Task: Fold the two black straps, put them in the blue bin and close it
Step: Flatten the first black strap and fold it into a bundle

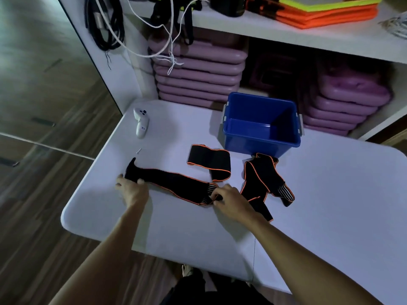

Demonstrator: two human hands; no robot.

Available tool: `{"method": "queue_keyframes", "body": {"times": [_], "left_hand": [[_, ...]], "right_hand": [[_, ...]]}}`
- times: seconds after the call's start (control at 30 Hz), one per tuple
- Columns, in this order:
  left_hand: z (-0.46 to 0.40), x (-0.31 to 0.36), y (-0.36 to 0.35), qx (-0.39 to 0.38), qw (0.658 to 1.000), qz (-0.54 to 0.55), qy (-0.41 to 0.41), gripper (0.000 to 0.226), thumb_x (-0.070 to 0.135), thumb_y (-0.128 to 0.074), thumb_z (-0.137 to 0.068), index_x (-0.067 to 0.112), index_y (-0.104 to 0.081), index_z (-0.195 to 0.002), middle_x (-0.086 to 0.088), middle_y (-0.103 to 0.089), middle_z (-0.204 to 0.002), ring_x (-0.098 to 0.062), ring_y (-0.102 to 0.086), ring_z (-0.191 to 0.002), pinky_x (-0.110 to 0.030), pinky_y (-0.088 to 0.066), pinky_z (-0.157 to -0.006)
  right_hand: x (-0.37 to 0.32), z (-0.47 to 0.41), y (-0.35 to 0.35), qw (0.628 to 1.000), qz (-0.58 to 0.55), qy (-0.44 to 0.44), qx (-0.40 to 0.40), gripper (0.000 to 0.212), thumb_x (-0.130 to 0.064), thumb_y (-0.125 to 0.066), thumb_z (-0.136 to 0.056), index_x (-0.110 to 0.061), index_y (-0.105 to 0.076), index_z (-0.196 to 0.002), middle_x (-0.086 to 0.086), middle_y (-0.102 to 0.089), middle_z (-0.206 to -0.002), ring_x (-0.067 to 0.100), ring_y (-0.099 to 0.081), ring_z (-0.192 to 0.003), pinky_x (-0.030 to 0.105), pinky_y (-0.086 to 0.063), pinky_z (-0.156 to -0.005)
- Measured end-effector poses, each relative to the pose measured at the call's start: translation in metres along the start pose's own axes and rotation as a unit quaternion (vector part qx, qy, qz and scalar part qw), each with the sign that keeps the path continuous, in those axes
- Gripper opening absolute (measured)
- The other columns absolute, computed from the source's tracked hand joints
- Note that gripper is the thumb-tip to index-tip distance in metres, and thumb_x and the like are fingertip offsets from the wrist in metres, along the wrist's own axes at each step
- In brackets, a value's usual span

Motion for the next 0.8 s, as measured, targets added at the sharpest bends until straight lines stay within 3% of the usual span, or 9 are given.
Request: {"method": "queue_keyframes", "body": {"times": [0.07, 0.2, 0.3, 0.4, 0.47, 0.57, 0.67, 0.8], "left_hand": [[0.011, 0.013, 0.005, 0.026, 0.988, -0.093, -0.119, 0.062, 0.012, -0.055, -0.083, 0.006, -0.03, -0.139, -0.023, -0.032, -0.141, -0.044, -0.034, -0.127, -0.05, -0.029, -0.108], [0.034, 0.022, -0.021, 0.016, 0.885, -0.296, -0.359, 0.048, 0.016, -0.063, -0.081, 0.013, -0.05, -0.127, -0.02, -0.036, -0.145, -0.04, -0.028, -0.137, -0.053, -0.022, -0.108], [0.039, 0.009, -0.046, -0.064, 0.853, -0.35, -0.381, 0.039, 0.023, -0.063, -0.086, 0.012, -0.057, -0.123, -0.02, -0.049, -0.138, -0.039, -0.042, -0.131, -0.054, -0.028, -0.105], [0.047, 0.012, -0.055, -0.074, 0.824, -0.389, -0.405, 0.027, 0.028, -0.063, -0.085, 0.008, -0.064, -0.103, -0.016, -0.065, -0.098, -0.038, -0.062, -0.091, -0.046, -0.044, -0.081], [0.046, 0.02, -0.055, -0.057, 0.81, -0.416, -0.41, 0.032, 0.028, -0.064, -0.085, 0.006, -0.061, -0.108, -0.015, -0.066, -0.084, -0.037, -0.063, -0.077, -0.042, -0.046, -0.071], [0.048, 0.029, -0.06, -0.073, 0.806, -0.391, -0.438, 0.032, 0.024, -0.06, -0.086, 0.005, -0.057, -0.112, -0.018, -0.059, -0.098, -0.038, -0.059, -0.083, -0.043, -0.048, -0.069], [0.069, 0.039, -0.077, -0.194, 0.811, -0.293, -0.468, 0.038, 0.039, -0.044, -0.089, 0.012, -0.058, -0.111, -0.014, -0.055, -0.113, -0.033, -0.057, -0.096, -0.043, -0.05, -0.077], [0.106, 0.069, -0.111, -0.34, 0.808, -0.18, -0.447, 0.052, 0.043, -0.062, -0.083, 0.019, -0.053, -0.128, -0.004, -0.055, -0.13, -0.023, -0.055, -0.115, -0.039, -0.048, -0.096]], "right_hand": [[0.0, -0.001, 0.002, 1.0, 0.01, 0.003, 0.001, 0.018, -0.022, -0.058, -0.09, -0.022, -0.065, -0.106, 0.004, -0.052, -0.107, 0.024, -0.055, -0.103, 0.04, -0.052, -0.086], [0.003, -0.001, 0.018, 0.999, 0.032, 0.004, 0.028, 0.016, -0.01, -0.048, -0.087, -0.018, -0.061, -0.091, 0.005, -0.056, -0.104, 0.023, -0.056, -0.093, 0.037, -0.05, -0.079], [0.007, 0.001, 0.039, 0.995, 0.054, -0.02, 0.085, 0.016, -0.006, -0.043, -0.091, -0.013, -0.05, -0.079, 0.007, -0.057, -0.088, 0.02, -0.053, -0.075, 0.031, -0.04, -0.065], [0.02, 0.006, 0.058, 0.987, 0.027, -0.064, 0.146, 0.025, -0.013, -0.045, -0.095, -0.008, -0.047, -0.07, 0.006, -0.053, -0.069, 0.019, -0.05, -0.062, 0.032, -0.035, -0.056], [0.029, 0.01, 0.062, 0.985, 0.013, -0.095, 0.147, 0.03, -0.023, -0.05, -0.092, -0.007, -0.053, -0.066, 0.004, -0.056, -0.061, 0.017, -0.052, -0.056, 0.033, -0.042, -0.049], [0.031, 0.013, 0.062, 0.985, 0.057, -0.086, 0.141, 0.014, -0.025, -0.059, -0.089, -0.015, -0.068, -0.09, -0.002, -0.069, -0.085, 0.015, -0.064, -0.078, 0.036, -0.058, -0.068], [0.022, 0.012, 0.06, 0.988, 0.024, -0.009, 0.154, 0.027, -0.003, -0.055, -0.089, -0.015, -0.066, -0.109, -0.001, -0.066, -0.108, 0.017, -0.06, -0.101, 0.036, -0.054, -0.087], [-0.008, 0.01, 0.072, 0.979, -0.055, 0.092, 0.174, 0.034, 0.006, -0.05, -0.088, -0.022, -0.056, -0.105, -0.003, -0.059, -0.104, 0.013, -0.055, -0.099, 0.033, -0.05, -0.087]]}}
Point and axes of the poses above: each hand's wrist, its own z-axis away from the middle knuckle, its own y-axis out of the back of the hand, x = y × z, the point moved 7 cm from there along -z, towards the middle knuckle
